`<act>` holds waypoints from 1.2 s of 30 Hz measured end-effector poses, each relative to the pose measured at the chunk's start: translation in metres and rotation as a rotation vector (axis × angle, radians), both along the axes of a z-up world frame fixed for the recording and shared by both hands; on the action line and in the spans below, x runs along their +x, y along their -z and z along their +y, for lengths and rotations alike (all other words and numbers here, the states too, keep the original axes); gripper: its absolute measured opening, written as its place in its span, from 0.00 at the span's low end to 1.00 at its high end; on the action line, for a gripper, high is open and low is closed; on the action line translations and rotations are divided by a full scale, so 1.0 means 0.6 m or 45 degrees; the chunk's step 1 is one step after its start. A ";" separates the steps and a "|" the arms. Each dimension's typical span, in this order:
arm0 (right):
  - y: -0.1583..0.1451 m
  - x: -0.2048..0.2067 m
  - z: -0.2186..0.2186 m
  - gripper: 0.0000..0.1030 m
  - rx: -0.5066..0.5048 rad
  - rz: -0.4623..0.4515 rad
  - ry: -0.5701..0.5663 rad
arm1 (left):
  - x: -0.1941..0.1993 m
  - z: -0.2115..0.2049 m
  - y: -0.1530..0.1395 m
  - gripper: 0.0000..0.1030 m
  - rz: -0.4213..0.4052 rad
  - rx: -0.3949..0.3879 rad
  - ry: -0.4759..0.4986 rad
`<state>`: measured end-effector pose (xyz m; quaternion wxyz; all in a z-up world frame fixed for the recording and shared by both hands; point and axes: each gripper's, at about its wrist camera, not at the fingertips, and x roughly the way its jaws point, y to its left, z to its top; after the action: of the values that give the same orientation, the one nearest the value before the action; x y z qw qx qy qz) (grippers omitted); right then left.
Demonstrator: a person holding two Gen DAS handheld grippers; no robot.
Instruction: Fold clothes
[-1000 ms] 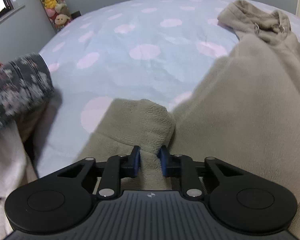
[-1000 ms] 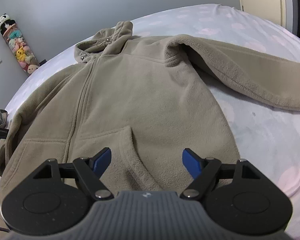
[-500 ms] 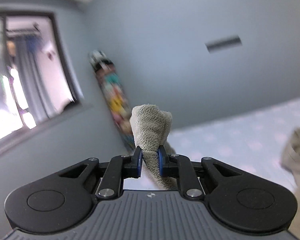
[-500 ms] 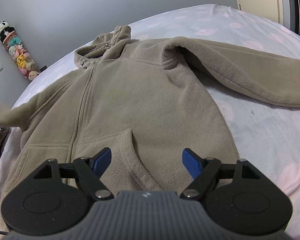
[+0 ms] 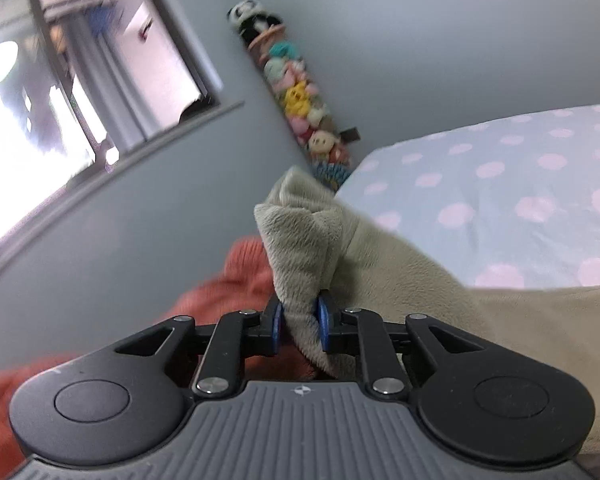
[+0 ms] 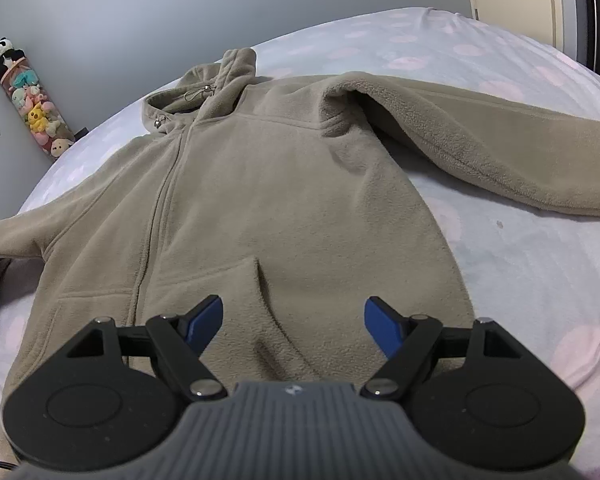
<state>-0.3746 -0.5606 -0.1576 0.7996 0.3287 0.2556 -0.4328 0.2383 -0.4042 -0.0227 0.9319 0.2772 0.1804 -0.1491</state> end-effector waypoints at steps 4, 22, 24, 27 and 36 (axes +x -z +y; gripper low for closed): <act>0.000 0.006 0.000 0.78 -0.001 0.026 -0.004 | -0.009 0.046 -0.003 0.30 0.009 -0.058 0.033; -0.034 -0.029 0.004 0.78 -0.002 -0.112 0.043 | -0.111 0.109 -0.130 0.45 0.048 -0.185 0.203; -0.051 -0.054 -0.007 0.78 -0.001 -0.171 0.088 | -0.138 0.100 -0.137 0.48 0.056 -0.173 0.254; -0.080 -0.106 -0.040 0.77 -0.036 -0.166 0.185 | -0.171 0.085 -0.142 0.49 0.082 -0.161 0.320; -0.107 -0.391 -0.191 0.77 -0.084 -0.051 0.675 | -0.233 0.032 -0.119 0.49 0.185 -0.090 0.399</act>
<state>-0.6091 -0.6750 -0.0935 0.6734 0.3664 0.1306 -0.6287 0.0985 -0.3850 0.0490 0.8908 0.2576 0.1965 -0.3185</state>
